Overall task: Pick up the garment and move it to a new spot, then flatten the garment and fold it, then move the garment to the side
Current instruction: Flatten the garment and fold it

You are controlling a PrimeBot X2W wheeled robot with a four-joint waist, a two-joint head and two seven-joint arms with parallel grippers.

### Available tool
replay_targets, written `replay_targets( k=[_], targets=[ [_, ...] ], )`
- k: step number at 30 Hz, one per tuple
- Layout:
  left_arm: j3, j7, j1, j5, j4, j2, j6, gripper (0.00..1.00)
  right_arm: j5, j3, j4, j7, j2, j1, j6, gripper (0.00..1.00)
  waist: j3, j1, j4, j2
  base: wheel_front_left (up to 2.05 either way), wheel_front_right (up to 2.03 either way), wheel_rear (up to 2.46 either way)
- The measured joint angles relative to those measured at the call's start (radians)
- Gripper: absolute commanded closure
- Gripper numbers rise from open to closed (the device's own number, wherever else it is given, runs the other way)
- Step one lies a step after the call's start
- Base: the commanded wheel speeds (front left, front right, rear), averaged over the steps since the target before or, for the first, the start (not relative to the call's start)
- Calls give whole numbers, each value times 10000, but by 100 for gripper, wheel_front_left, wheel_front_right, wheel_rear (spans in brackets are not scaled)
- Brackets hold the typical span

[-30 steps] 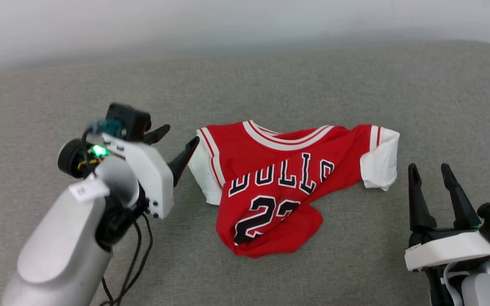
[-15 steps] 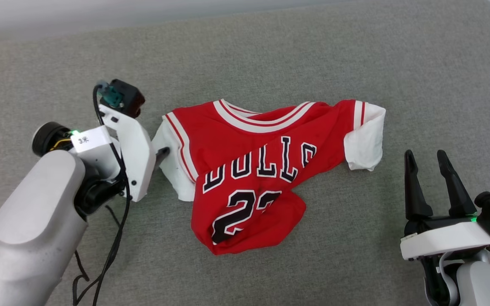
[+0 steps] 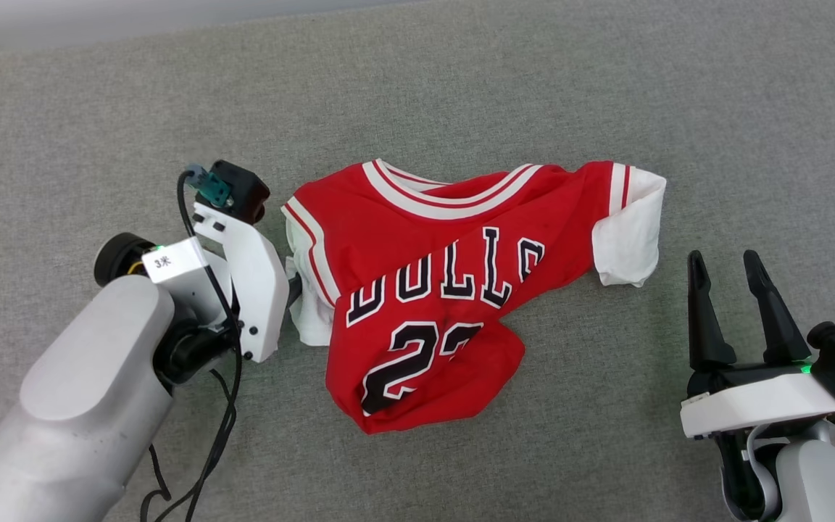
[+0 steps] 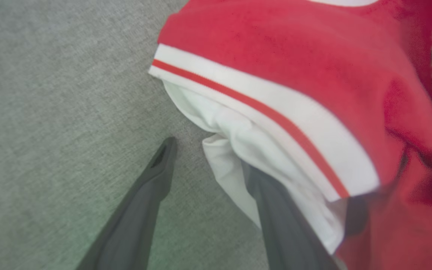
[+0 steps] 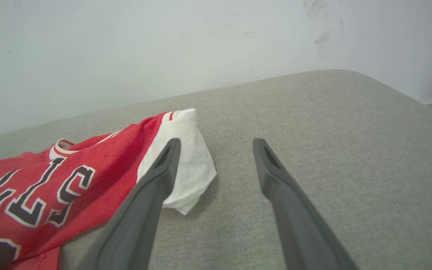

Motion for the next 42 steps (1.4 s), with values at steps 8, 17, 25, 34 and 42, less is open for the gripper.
replay_targets(
  k=[8,17,25,34,42],
  targets=[
    [-339,-744,-171,-410,268,148,-15,100,-63,8,36,-15,2,-56,0,0,-108,-1,86,0,0,0,0],
    [6,-1691,-203,-606,717,362,-15,100,-71,-58,159,-17,2,-23,0,0,-541,-1,273,0,0,0,0],
    [378,-2067,215,-669,740,1114,251,100,-109,-194,222,-17,4,77,0,0,-1046,-1,541,0,0,0,0],
    [826,-2535,1265,-721,349,1881,1212,100,-150,-242,293,42,6,225,0,0,-1431,-2,880,0,0,0,0],
    [1012,-4857,1553,345,113,1762,2130,0,-253,-272,307,194,6,286,0,0,-1693,-2,1211,0,0,0,0]
  ],
)
